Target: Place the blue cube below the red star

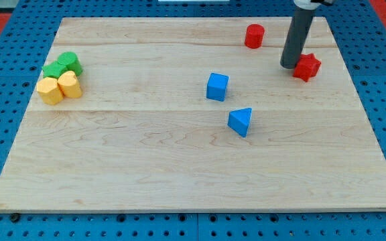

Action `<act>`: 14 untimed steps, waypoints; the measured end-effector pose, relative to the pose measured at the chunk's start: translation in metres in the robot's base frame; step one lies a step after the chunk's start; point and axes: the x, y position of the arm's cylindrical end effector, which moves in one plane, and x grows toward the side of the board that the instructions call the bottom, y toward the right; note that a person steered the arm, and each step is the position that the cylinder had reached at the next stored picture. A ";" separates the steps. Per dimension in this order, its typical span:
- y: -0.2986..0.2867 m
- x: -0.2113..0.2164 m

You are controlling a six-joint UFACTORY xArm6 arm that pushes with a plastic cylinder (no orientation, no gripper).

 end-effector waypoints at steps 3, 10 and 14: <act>-0.066 0.009; -0.140 0.064; -0.133 0.043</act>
